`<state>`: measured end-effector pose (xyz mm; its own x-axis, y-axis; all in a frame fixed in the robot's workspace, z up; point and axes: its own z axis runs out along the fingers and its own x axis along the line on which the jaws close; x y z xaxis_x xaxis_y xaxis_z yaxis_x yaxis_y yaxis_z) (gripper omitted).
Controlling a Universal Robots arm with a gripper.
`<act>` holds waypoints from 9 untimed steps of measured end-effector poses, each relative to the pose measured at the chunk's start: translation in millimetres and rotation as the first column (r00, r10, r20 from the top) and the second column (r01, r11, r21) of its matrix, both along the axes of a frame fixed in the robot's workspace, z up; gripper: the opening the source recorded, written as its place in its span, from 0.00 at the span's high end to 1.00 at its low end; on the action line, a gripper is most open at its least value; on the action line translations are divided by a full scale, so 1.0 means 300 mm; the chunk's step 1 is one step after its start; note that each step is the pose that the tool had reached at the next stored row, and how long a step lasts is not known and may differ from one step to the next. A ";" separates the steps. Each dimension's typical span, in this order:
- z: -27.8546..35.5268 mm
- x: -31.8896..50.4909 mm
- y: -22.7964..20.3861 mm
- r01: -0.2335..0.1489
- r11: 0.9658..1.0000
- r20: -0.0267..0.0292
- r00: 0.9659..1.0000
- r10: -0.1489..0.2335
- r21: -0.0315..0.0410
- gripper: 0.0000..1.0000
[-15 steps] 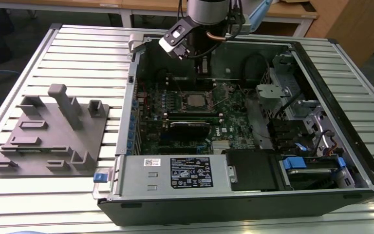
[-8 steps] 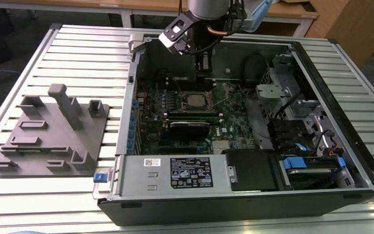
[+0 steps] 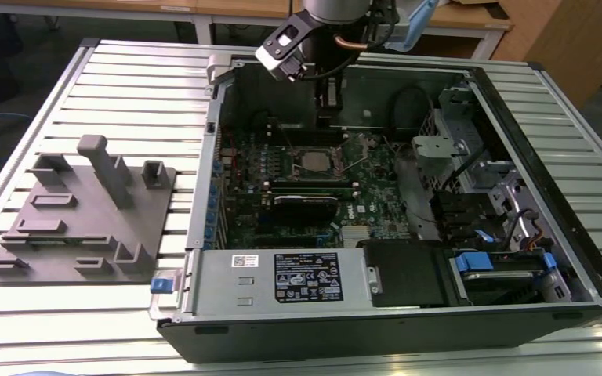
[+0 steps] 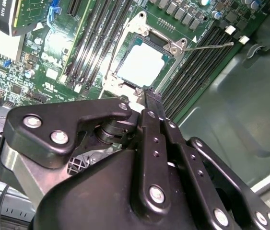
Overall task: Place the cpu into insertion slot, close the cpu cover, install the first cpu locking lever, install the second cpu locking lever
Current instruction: 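Close the cpu cover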
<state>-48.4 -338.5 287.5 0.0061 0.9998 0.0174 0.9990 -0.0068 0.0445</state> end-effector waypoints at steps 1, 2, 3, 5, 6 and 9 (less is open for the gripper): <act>0.003 0.000 0.000 0.000 1.000 0.000 1.000 0.000 0.000 0.90; 0.004 0.000 0.000 0.000 1.000 0.000 1.000 0.000 0.000 0.90; 0.004 0.000 0.000 0.000 1.000 0.000 1.000 0.000 0.000 0.90; 0.005 0.000 0.000 0.000 1.000 0.000 1.000 0.000 0.000 0.90; 0.005 0.000 0.000 0.000 1.000 0.000 1.000 0.000 0.000 0.90; 0.007 0.000 0.000 0.000 1.000 0.000 1.000 0.000 0.000 0.90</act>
